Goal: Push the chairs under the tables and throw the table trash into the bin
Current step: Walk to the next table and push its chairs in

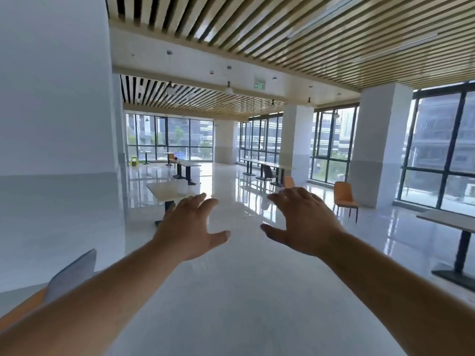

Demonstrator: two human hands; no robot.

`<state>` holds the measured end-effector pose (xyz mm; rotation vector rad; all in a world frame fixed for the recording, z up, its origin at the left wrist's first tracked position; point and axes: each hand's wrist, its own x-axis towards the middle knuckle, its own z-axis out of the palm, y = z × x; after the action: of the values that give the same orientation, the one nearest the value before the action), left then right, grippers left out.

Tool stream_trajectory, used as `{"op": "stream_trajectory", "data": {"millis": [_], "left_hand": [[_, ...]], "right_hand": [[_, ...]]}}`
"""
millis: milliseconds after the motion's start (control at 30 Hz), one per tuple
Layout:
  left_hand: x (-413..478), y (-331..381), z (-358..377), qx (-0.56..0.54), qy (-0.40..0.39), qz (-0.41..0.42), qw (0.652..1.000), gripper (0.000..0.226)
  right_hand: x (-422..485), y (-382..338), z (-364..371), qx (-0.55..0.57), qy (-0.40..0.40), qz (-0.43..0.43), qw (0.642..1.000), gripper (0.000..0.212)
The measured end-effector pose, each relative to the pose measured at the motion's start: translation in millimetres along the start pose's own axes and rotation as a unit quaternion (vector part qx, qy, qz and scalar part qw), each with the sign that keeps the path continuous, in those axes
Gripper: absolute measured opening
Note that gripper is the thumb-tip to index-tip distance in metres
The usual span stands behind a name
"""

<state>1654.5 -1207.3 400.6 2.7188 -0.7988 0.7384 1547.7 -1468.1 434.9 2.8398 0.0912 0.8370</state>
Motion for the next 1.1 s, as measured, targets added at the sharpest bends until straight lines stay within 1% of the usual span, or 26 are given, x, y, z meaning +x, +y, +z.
{"op": "stream_trajectory", "data": {"millis": [167,333,467,667,733,833,900,1033,1100], "left_hand": [[70,-85,51,0.058,-0.053,-0.062,0.995,0.092],[126,-183,80,0.109,-0.077,-0.134,0.982,0.092],[161,-263,104,0.113,-0.073,-0.194,0.972,0.093],[229,-393,149,0.126,-0.034,-0.23,0.964,0.089],[255,-439,168,0.116,-0.034,-0.244,0.962,0.088],[294,-504,189,0.111,-0.057,-0.255,0.959,0.088],[323,-547,195,0.121,-0.058,-0.26,0.956,0.088],[378,-614,209,0.127,-0.051,-0.279,0.95,0.089],[402,-642,222,0.141,-0.055,-0.277,0.949,0.089]], "right_hand": [[127,-5,115,0.041,-0.046,-0.072,0.995,0.081],[263,-40,209,0.114,-0.058,-0.119,0.985,0.08],[352,-98,271,0.185,-0.055,-0.162,0.968,0.076],[491,-178,351,0.182,-0.024,-0.242,0.953,0.072],[538,-197,373,0.175,-0.025,-0.255,0.951,0.072],[608,-211,398,0.145,-0.032,-0.275,0.95,0.073],[659,-215,411,0.138,-0.021,-0.267,0.954,0.075],[745,-224,441,0.17,-0.001,-0.229,0.958,0.076],[781,-236,466,0.172,-0.002,-0.239,0.956,0.076]]}}
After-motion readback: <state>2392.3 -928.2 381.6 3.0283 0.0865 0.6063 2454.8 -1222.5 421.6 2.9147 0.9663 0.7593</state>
